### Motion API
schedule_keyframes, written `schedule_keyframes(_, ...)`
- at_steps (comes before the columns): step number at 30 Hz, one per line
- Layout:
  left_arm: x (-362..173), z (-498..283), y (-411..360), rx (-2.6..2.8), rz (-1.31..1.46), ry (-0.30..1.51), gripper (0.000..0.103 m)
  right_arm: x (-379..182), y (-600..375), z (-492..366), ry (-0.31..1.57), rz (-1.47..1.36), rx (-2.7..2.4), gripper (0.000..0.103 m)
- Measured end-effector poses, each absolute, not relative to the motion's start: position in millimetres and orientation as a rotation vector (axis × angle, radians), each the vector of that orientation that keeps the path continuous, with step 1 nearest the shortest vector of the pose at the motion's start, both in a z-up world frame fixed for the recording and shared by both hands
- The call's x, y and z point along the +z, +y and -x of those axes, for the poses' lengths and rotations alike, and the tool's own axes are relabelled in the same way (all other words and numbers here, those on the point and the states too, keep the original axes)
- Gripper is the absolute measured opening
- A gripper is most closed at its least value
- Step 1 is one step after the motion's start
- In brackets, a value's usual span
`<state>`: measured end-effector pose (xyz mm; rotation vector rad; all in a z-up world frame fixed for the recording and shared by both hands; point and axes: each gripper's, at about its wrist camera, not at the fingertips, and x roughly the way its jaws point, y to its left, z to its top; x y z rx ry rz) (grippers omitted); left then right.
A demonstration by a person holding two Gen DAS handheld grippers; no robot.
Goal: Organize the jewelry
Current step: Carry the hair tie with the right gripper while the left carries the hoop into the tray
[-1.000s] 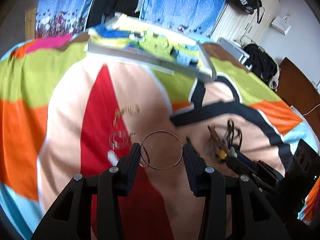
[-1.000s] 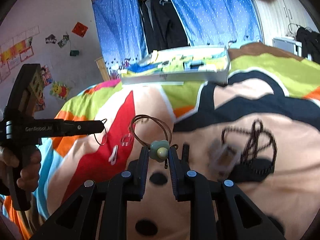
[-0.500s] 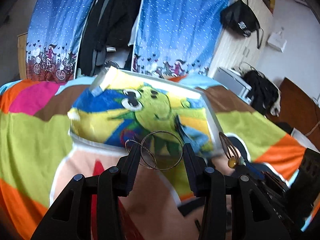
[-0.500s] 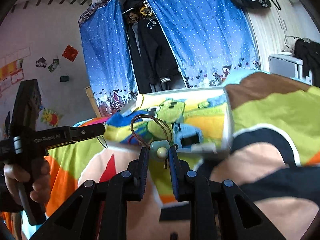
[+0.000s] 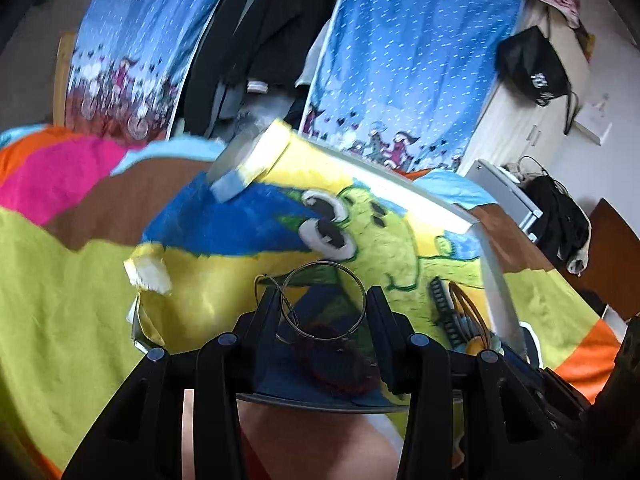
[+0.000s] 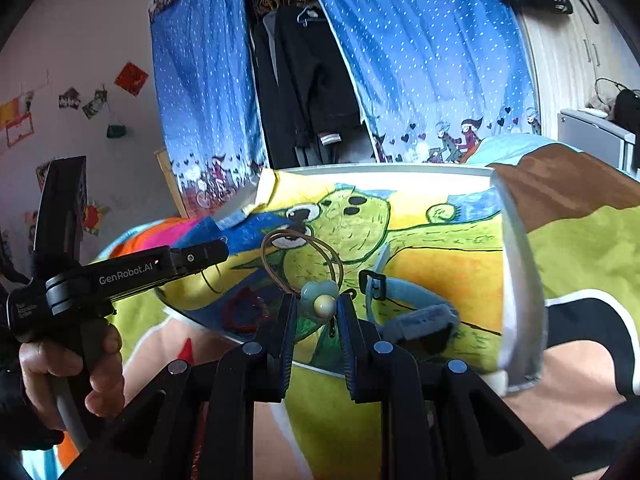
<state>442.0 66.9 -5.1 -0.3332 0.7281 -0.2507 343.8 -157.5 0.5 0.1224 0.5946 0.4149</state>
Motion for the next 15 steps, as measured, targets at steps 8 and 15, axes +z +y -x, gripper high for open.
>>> schedule_keyframes(8,-16,-440,67,-0.245,0.278,0.738,0.039,-24,-149,-364,0.655,-0.107,0.386,0.020)
schedule_keyframes(15,-21,-440,60,-0.234,0.235,0.744,0.040,-28,-146,-359,0.659,-0.055,0.366,0.020)
